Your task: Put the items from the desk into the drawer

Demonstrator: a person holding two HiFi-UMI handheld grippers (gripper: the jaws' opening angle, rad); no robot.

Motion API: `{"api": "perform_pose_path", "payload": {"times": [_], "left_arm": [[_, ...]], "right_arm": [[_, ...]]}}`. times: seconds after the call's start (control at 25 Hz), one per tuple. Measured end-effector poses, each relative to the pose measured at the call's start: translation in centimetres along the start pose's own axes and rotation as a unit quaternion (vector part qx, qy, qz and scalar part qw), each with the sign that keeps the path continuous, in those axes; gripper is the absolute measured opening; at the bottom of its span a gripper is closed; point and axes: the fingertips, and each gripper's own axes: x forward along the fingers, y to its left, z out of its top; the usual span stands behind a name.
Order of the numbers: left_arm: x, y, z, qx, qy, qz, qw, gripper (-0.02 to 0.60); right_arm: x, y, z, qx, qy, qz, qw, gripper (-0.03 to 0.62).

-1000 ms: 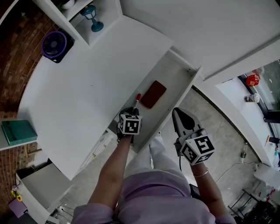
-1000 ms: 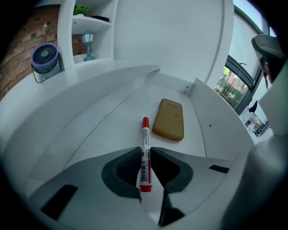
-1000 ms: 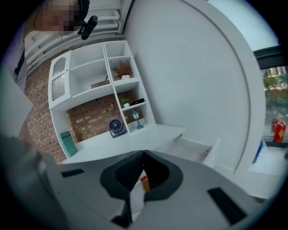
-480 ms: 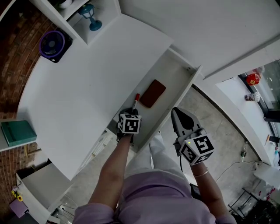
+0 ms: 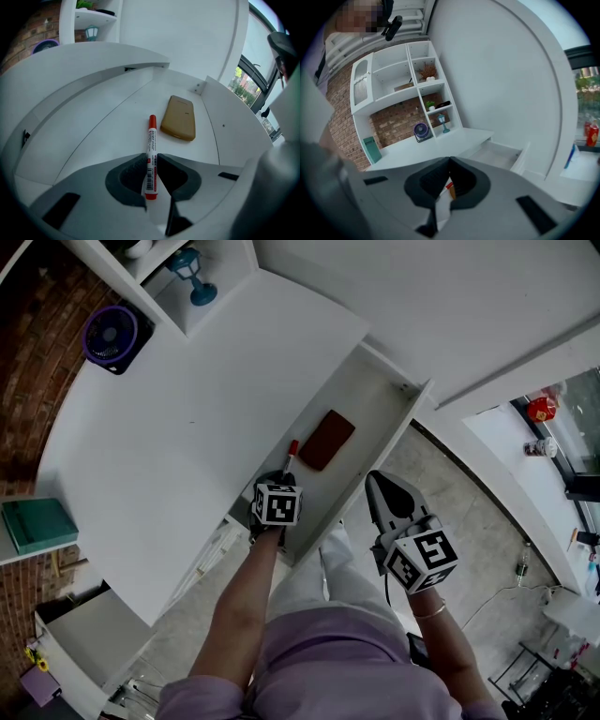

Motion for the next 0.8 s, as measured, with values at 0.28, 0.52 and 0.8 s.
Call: {"api": "perform_pose_path", "payload": {"times": [0.28, 0.52, 0.8], "left_arm": [[-0.3, 0.3, 0.2, -0.014, -0.002, 0.0, 0.9999, 0.078], [-1.9, 0.2, 1.8, -0.009, -0.035, -0.002, 0.9993, 0.087], [-4.8, -1.1, 3.3, -0.015, -0.078, -0.016, 0.9968, 0.083]], "right_arm": [[0.0, 0.4, 0.2, -0.001, -0.004, 0.004, 1.0, 0.002], [-0.2, 0.8, 0.4, -0.003, -0.009, 0.011, 1.0, 0.002], [-0.1, 1.7, 0.8, -0.008, -0.017, 0.025, 1.0, 0.002]]}}
